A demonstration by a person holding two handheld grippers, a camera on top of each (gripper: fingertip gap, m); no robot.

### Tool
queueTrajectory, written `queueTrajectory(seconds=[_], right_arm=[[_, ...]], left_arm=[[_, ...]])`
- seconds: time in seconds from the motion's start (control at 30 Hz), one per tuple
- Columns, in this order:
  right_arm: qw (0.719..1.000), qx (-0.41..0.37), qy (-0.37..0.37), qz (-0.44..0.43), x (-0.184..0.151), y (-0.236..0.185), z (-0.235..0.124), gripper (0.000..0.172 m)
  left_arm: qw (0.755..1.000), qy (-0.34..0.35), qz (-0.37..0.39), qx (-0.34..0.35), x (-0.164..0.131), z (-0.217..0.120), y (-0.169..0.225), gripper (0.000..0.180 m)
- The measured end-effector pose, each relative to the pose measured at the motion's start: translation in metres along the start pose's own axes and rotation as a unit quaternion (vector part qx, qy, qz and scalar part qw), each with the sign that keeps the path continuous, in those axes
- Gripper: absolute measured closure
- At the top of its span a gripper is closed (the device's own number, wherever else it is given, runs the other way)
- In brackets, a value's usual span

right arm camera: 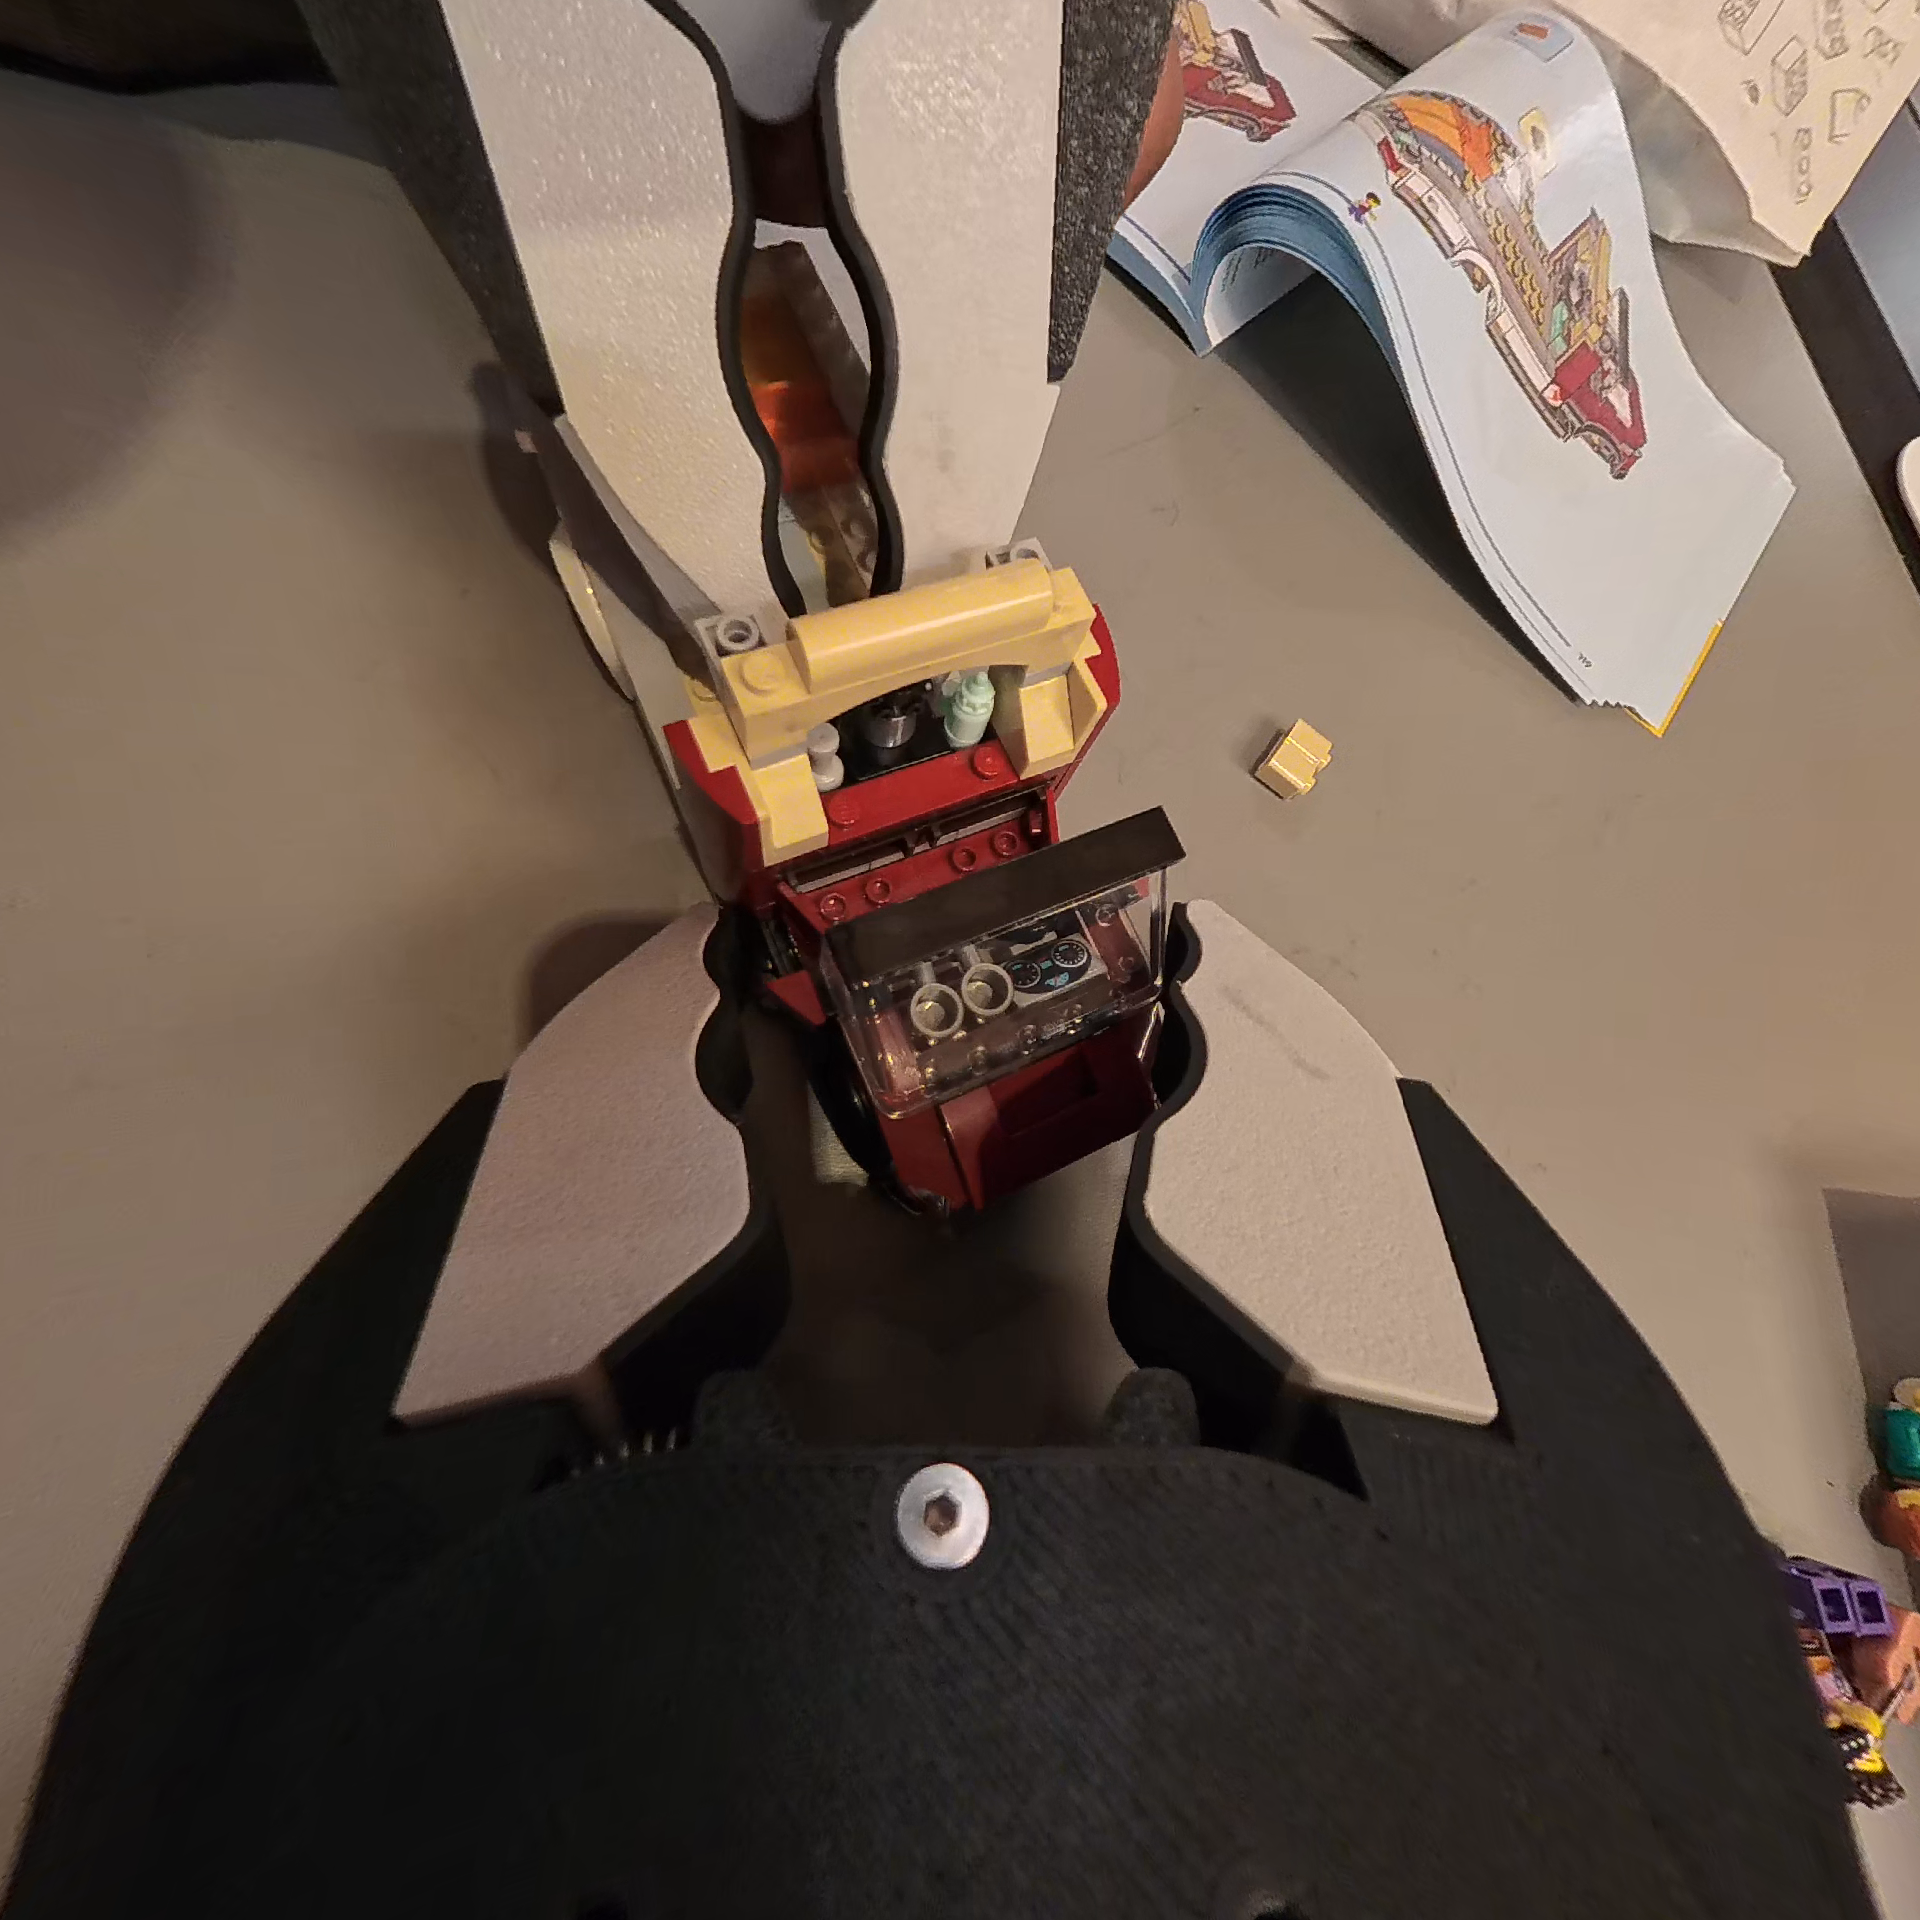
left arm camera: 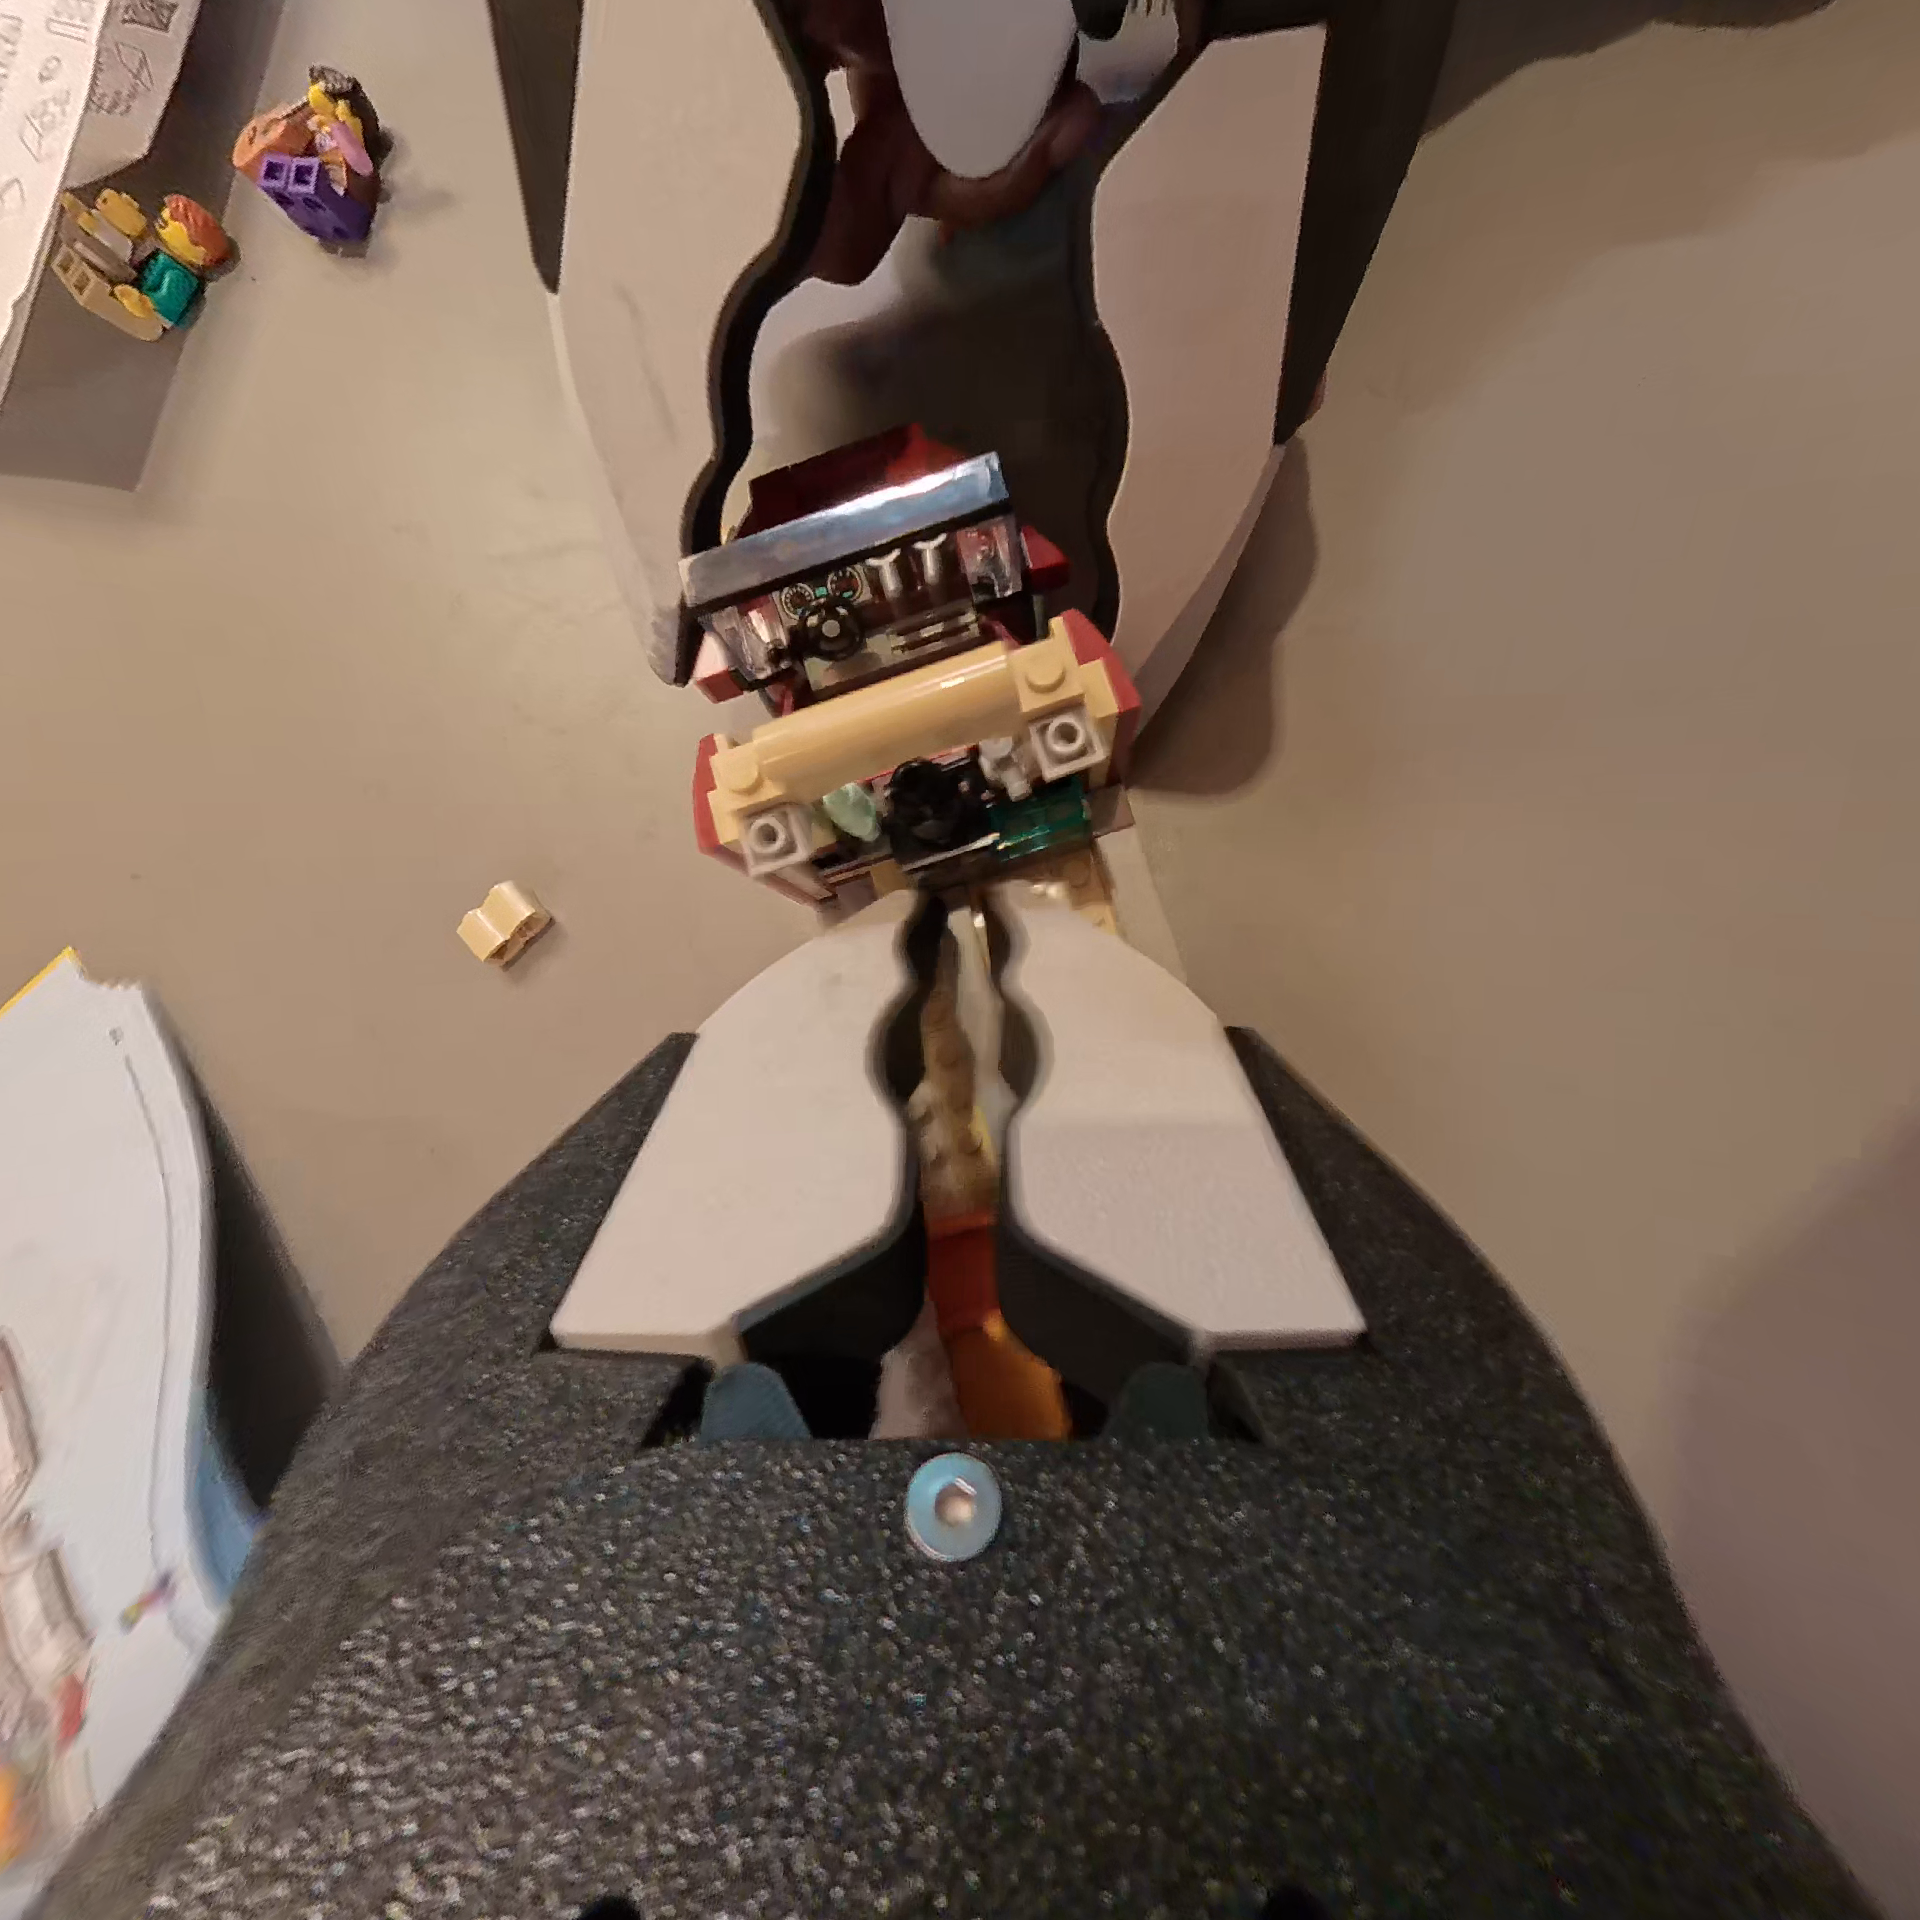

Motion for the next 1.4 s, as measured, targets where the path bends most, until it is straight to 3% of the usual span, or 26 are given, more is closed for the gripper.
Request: queueTrajectory(seconds=[0.03,0.27,0.4,0.7,1.4], right_arm=[[1.000,0.002,0.000,0.000,0.000,0.000,0.000,0.094],[1.000,0.004,0.002,-0.002,0.000,-0.002,-0.001,0.094],[1.000,-0.001,0.002,0.000,0.000,-0.001,-0.001,0.096],[1.000,-0.006,0.000,0.000,-0.001,0.000,-0.001,0.096],[1.000,-0.012,-0.016,-0.002,0.000,-0.001,-0.001,0.096]], left_arm=[[1.000,0.005,-0.007,0.004,0.000,-0.001,-0.002,0.180],[0.999,0.037,-0.025,-0.025,-0.003,-0.001,-0.003,0.180],[0.998,0.045,-0.027,-0.018,-0.007,-0.011,-0.006,0.169],[1.000,0.010,0.004,-0.018,-0.008,-0.011,0.002,0.167],[0.998,-0.044,-0.034,0.007,-0.011,-0.010,0.007,0.172]])
Point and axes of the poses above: each gripper's, where its closed fingertips meet, z out along the fingers, x out of its top, y = z × x across the jaws, the point moved 5 cm from there along -z, back along the fingers, and after that the axes turned 14 degrees about -x, right-handed, at the moved point
